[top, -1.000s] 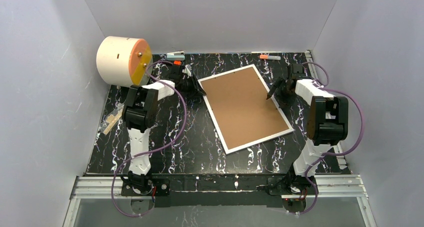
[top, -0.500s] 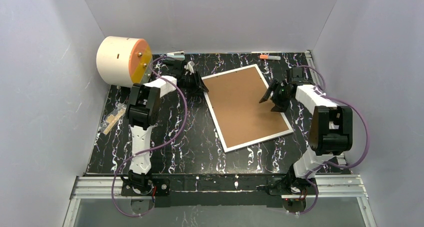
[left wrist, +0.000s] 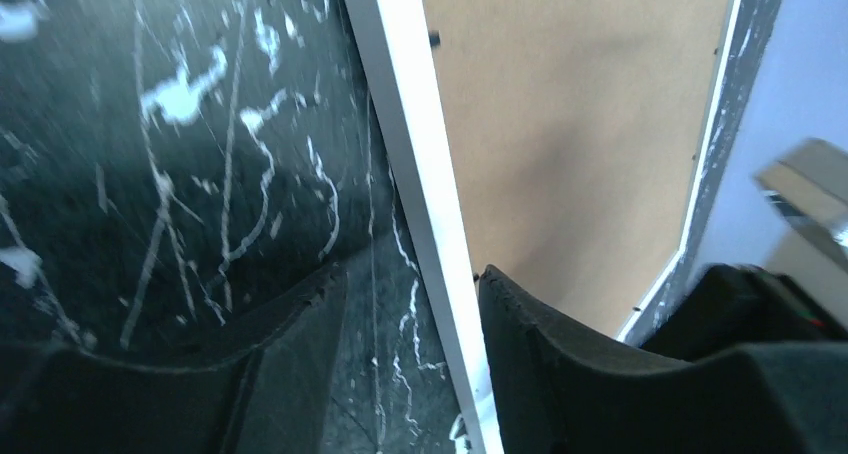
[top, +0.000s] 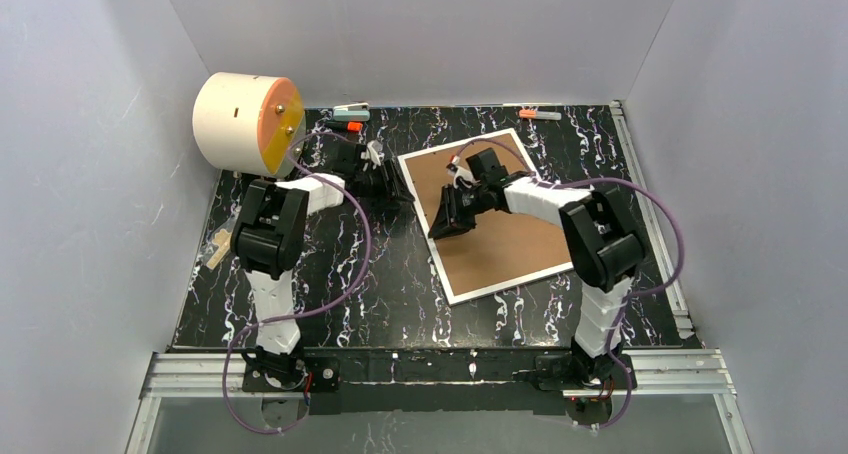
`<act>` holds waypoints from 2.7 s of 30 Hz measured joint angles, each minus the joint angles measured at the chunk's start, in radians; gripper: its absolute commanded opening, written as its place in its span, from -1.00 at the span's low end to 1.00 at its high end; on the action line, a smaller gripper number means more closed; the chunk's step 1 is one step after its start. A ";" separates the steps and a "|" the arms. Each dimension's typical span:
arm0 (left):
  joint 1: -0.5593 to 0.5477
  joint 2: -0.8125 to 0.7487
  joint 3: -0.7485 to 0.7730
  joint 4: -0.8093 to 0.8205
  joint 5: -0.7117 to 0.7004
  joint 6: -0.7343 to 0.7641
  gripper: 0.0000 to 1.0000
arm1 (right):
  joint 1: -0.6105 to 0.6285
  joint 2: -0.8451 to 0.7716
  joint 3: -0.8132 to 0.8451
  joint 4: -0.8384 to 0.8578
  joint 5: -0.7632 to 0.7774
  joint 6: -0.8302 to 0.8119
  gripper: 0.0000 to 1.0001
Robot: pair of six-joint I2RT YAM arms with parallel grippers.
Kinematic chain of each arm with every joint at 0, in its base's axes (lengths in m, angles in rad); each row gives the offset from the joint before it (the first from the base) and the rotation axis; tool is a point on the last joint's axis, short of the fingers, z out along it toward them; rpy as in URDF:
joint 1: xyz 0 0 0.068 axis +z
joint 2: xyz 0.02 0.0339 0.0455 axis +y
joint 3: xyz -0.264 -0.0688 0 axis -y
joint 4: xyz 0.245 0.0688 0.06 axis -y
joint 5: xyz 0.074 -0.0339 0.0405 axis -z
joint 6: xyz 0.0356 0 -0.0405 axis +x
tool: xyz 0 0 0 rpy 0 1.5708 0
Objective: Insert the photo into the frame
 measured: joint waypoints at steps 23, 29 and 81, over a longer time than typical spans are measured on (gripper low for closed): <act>-0.085 -0.016 -0.056 -0.026 -0.038 -0.086 -0.57 | -0.016 0.179 0.043 -0.018 -0.173 -0.034 -0.35; -0.086 -0.013 -0.047 -0.044 -0.043 -0.082 -0.61 | -0.045 0.180 0.035 -0.027 -0.179 -0.043 -0.35; -0.087 0.004 0.019 -0.085 0.018 -0.024 0.10 | -0.575 -0.044 0.005 -0.255 0.598 -0.020 0.72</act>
